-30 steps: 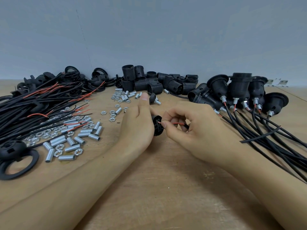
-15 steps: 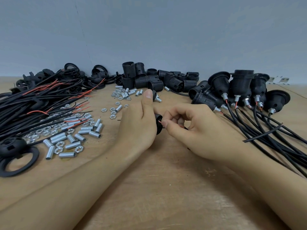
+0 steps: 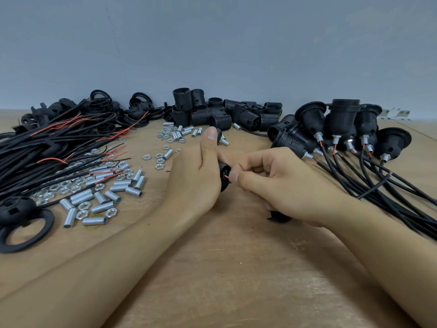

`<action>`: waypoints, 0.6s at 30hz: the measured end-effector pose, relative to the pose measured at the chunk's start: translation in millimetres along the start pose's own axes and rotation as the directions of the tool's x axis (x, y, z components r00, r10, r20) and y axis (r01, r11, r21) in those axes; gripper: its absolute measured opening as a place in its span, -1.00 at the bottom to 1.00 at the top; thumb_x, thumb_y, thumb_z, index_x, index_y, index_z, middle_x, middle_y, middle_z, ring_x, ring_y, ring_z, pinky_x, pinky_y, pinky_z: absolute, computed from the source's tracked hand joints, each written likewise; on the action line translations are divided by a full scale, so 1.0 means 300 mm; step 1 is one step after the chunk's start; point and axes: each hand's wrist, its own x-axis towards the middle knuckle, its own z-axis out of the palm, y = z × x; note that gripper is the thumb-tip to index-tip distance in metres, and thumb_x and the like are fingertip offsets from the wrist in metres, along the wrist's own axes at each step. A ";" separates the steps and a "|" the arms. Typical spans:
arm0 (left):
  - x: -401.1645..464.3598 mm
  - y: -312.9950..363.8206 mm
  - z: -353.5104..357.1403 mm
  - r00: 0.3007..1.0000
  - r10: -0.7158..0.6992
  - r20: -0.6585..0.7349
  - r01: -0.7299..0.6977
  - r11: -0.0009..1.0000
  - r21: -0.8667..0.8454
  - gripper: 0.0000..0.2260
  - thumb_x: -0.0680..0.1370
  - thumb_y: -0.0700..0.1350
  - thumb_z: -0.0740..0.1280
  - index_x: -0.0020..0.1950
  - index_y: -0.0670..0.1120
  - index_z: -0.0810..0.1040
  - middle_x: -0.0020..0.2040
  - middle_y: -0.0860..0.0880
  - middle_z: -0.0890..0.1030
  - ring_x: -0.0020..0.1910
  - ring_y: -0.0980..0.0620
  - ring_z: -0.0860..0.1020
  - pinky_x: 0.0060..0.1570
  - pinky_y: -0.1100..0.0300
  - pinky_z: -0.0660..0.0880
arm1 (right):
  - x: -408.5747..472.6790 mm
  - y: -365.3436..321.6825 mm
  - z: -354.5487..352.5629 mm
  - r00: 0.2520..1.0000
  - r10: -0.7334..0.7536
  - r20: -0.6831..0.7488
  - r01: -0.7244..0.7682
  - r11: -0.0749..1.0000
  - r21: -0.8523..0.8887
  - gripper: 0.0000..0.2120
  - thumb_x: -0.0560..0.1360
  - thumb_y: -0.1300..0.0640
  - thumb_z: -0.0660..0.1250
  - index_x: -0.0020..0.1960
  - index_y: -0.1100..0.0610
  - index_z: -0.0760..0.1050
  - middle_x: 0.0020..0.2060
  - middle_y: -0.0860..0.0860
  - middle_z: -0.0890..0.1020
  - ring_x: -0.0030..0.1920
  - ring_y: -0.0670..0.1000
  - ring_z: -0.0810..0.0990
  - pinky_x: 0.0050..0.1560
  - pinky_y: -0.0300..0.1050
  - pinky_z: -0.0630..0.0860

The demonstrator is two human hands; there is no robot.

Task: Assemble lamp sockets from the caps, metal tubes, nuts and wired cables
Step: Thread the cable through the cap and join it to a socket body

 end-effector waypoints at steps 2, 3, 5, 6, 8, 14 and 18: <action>-0.006 0.004 -0.001 0.999 0.053 -0.011 -0.053 0.998 0.014 -0.39 0.72 0.01 0.04 -0.54 0.07 0.41 -0.58 0.18 0.43 -0.51 0.21 0.41 -0.43 0.37 0.22 | -0.001 -0.004 -0.005 0.998 0.059 0.029 -0.060 0.998 0.034 -0.82 0.56 0.23 0.33 -0.17 0.32 0.57 -0.51 -0.03 0.36 -0.55 -0.15 0.20 -0.56 -0.36 0.17; -0.008 0.005 -0.001 0.997 0.079 -0.019 -0.079 0.996 0.029 -0.39 0.72 0.00 0.05 -0.56 0.07 0.36 -0.59 0.18 0.41 -0.52 0.21 0.39 -0.44 0.37 0.22 | -0.002 -0.006 -0.006 0.995 0.087 0.046 -0.089 0.995 0.043 -0.81 0.55 0.23 0.33 -0.17 0.34 0.55 -0.48 0.03 0.36 -0.53 -0.12 0.20 -0.56 -0.33 0.17; -0.013 0.008 -0.002 0.993 0.114 -0.023 -0.112 0.992 0.063 -0.41 0.72 0.01 0.03 -0.54 0.07 0.31 -0.59 0.17 0.41 -0.53 0.20 0.39 -0.44 0.35 0.21 | -0.004 -0.008 -0.009 0.988 0.142 0.066 -0.146 0.987 0.066 -0.79 0.54 0.21 0.34 -0.22 0.31 0.53 -0.42 0.11 0.36 -0.52 -0.09 0.21 -0.58 -0.28 0.17; -0.014 0.009 -0.003 0.992 0.122 -0.019 -0.120 0.990 0.076 -0.43 0.71 0.03 0.02 -0.52 0.06 0.33 -0.58 0.17 0.42 -0.52 0.19 0.39 -0.43 0.34 0.20 | -0.003 -0.009 -0.009 0.983 0.169 0.068 -0.175 0.981 0.084 -0.78 0.54 0.19 0.34 -0.26 0.26 0.54 -0.41 0.12 0.36 -0.52 -0.08 0.22 -0.59 -0.28 0.17; -0.016 0.009 -0.005 0.992 0.128 -0.016 -0.126 0.988 0.084 -0.46 0.70 0.05 0.01 -0.46 0.01 0.41 -0.57 0.15 0.42 -0.50 0.17 0.40 -0.41 0.31 0.22 | -0.003 -0.011 -0.009 0.973 0.215 0.077 -0.224 0.966 0.127 -0.79 0.53 0.17 0.36 -0.26 0.22 0.54 -0.39 0.13 0.38 -0.49 -0.06 0.24 -0.61 -0.29 0.18; -0.011 0.011 -0.007 0.994 0.104 -0.024 -0.104 0.995 0.003 -0.38 0.67 0.10 -0.04 -0.29 -0.28 0.56 -0.45 -0.15 0.49 -0.41 -0.05 0.43 -0.34 0.03 0.33 | -0.002 -0.016 -0.009 0.952 0.251 0.177 -0.298 0.897 0.327 -0.71 0.57 0.18 0.32 -0.31 0.22 0.44 -0.48 0.05 0.38 -0.59 -0.11 0.23 -0.65 -0.32 0.15; -0.014 0.009 -0.004 0.996 0.083 -0.025 -0.085 0.994 -0.073 -0.44 0.70 0.05 -0.01 -0.35 -0.02 0.60 -0.44 -0.13 0.52 -0.42 0.01 0.46 -0.34 0.12 0.37 | 0.000 -0.017 0.000 0.961 0.240 0.140 -0.273 0.907 0.321 -0.76 0.57 0.18 0.32 -0.26 0.24 0.45 -0.48 0.07 0.37 -0.60 -0.10 0.21 -0.65 -0.32 0.14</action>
